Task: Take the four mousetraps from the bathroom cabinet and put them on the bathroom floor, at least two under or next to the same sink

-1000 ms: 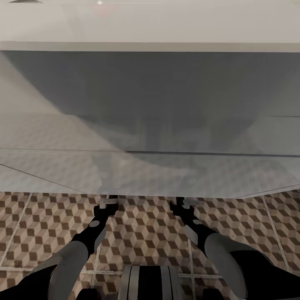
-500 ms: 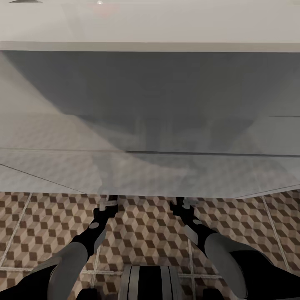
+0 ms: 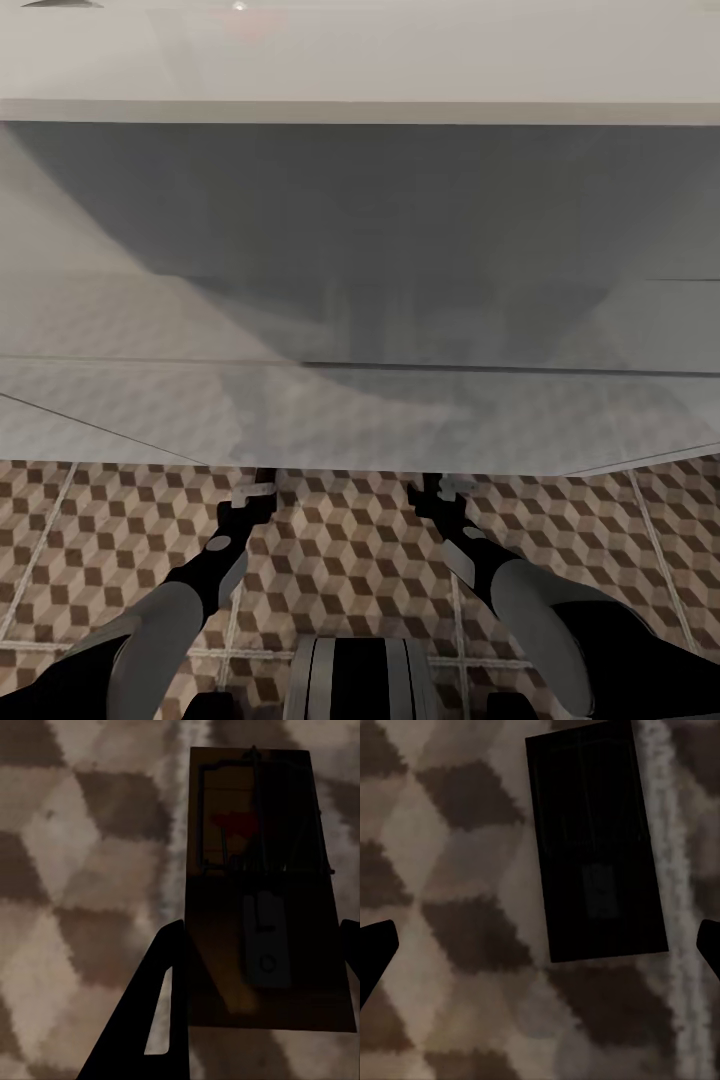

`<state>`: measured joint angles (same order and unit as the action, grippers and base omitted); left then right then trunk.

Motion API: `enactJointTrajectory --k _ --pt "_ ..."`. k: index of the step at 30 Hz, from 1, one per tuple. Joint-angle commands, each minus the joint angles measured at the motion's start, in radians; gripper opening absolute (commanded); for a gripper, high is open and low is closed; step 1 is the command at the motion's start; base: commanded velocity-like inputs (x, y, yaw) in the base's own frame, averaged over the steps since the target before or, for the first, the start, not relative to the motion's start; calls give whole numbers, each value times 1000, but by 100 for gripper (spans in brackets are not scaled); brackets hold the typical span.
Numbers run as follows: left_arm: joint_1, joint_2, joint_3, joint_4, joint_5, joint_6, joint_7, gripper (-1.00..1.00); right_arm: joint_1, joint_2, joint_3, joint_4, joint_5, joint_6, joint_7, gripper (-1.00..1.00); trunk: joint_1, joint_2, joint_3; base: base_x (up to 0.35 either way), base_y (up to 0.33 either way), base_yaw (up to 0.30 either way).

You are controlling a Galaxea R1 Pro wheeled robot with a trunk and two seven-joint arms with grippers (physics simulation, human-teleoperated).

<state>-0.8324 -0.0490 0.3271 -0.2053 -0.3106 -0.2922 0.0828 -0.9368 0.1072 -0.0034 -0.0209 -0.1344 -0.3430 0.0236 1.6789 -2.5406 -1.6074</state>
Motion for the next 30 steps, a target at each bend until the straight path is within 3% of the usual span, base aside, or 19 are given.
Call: enactJointTrajectory --k 1,30 --pt "-1 0 4 1 -12 -4 8 -100 0 0 0 1 -8 -4 2 100 0 0 0 0 0 0" --pt "-1 1 5 1 -11 0 8 -100 0 0 0 1 -8 -4 2 100 0 0 0 0 0 0"
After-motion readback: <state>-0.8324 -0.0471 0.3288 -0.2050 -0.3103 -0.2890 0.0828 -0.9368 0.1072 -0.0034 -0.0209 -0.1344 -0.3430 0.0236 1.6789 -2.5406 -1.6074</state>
